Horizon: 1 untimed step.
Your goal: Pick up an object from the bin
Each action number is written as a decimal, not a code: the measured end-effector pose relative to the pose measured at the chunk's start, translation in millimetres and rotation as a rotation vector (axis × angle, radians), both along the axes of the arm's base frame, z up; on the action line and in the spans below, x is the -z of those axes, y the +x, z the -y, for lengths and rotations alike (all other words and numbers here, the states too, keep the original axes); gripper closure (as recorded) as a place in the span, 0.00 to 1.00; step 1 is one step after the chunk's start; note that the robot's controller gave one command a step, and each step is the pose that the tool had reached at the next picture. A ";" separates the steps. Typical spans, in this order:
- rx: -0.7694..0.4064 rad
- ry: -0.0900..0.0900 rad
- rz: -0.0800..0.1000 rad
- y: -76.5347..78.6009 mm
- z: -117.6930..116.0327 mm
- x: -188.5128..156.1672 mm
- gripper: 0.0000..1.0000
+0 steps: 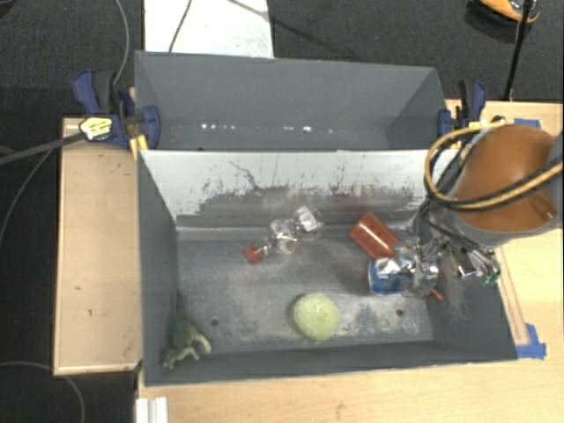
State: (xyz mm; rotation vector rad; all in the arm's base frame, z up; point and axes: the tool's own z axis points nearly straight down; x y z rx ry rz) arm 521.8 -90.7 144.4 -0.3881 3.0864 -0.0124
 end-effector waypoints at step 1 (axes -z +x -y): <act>0.019 0.007 -0.035 -8.6 -3.4 -4.6 1.00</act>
Offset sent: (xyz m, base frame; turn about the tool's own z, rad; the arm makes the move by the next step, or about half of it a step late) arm 0.0230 0.0103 0.2128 0.0602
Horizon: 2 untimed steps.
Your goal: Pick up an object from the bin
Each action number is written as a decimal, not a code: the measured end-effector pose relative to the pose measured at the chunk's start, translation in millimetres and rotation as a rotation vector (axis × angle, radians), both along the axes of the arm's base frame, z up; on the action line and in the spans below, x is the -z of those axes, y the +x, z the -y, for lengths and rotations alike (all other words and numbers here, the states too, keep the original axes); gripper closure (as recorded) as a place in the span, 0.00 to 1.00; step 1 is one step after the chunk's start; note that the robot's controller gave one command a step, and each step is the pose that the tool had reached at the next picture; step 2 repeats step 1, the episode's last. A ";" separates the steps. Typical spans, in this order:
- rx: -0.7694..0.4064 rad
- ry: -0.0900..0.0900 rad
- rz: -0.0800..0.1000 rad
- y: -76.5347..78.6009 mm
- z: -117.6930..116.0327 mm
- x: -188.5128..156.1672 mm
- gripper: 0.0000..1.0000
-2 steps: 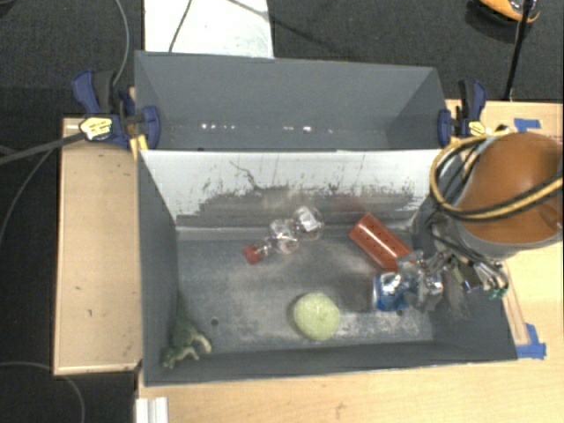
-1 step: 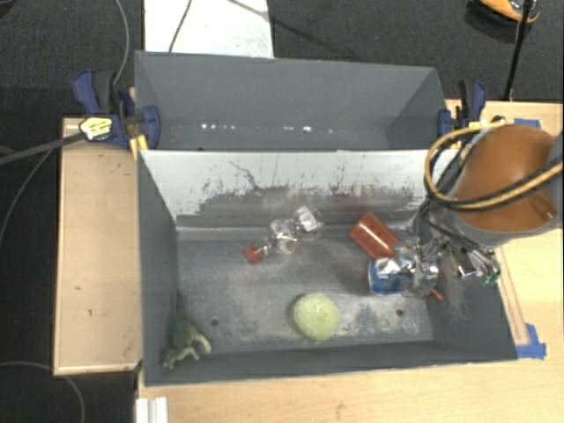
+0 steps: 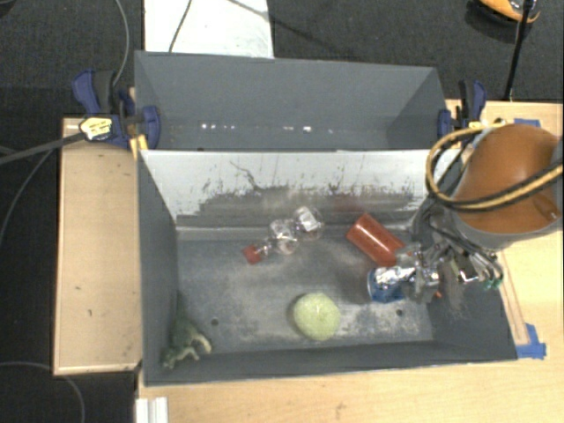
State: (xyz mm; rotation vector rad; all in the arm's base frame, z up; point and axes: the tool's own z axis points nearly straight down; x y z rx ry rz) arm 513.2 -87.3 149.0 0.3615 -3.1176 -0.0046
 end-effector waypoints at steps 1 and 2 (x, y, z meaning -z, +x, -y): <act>0.034 -0.006 0.041 31.6 -6.1 -209.0 1.00; 0.034 -0.006 0.041 31.6 -6.1 -209.0 1.00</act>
Offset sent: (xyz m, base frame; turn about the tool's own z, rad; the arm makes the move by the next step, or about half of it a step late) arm 0.0000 0.0000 0.0000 0.0000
